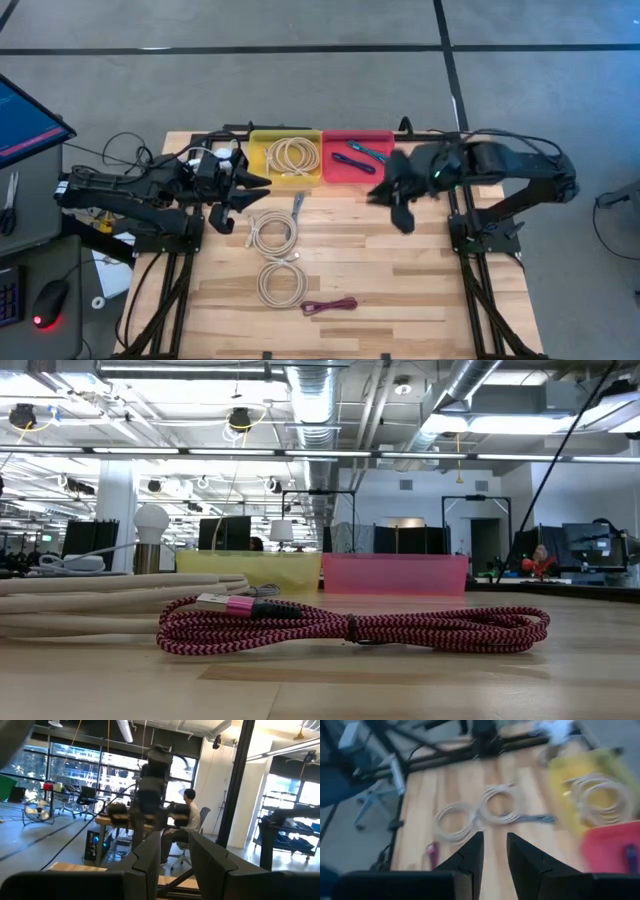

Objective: Pick & Place USB Port
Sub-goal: Put the small black and pink charger cable into the red bin

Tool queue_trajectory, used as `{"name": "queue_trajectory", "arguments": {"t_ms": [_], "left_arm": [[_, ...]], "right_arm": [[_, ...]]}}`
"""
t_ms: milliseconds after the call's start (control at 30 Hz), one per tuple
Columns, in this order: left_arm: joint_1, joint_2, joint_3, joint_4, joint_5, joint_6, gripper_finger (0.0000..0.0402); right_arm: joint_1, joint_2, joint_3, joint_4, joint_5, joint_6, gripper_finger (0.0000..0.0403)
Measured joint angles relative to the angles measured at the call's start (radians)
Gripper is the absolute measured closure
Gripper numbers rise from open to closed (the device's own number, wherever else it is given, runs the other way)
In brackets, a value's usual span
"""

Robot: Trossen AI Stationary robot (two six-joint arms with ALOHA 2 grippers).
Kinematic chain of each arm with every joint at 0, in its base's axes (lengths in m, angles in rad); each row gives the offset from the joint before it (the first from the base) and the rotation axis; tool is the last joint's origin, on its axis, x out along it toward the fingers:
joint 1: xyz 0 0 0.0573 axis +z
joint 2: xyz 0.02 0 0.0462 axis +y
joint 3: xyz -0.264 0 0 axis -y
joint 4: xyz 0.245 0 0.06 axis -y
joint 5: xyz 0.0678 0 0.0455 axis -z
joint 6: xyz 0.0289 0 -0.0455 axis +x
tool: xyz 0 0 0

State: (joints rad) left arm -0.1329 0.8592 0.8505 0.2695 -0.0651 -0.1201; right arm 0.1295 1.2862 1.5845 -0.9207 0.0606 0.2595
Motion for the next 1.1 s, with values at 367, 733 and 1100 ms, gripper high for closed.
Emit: {"name": "queue_trajectory", "arguments": {"t_ms": [367,733,1100], "left_arm": [[0.000,0.000,0.000,-0.001,0.017,-0.001,0.0300],[0.000,0.000,0.000,-0.004,0.018,-0.001,0.0300],[0.000,0.000,0.000,-0.005,0.017,0.004,0.0300]], "right_arm": [[0.130,0.216,0.000,-0.245,0.119,0.196,0.0245],[0.265,0.435,0.000,-0.207,0.120,0.166,0.0161],[0.324,0.600,0.000,-0.016,0.015,0.154,0.0179]]}}
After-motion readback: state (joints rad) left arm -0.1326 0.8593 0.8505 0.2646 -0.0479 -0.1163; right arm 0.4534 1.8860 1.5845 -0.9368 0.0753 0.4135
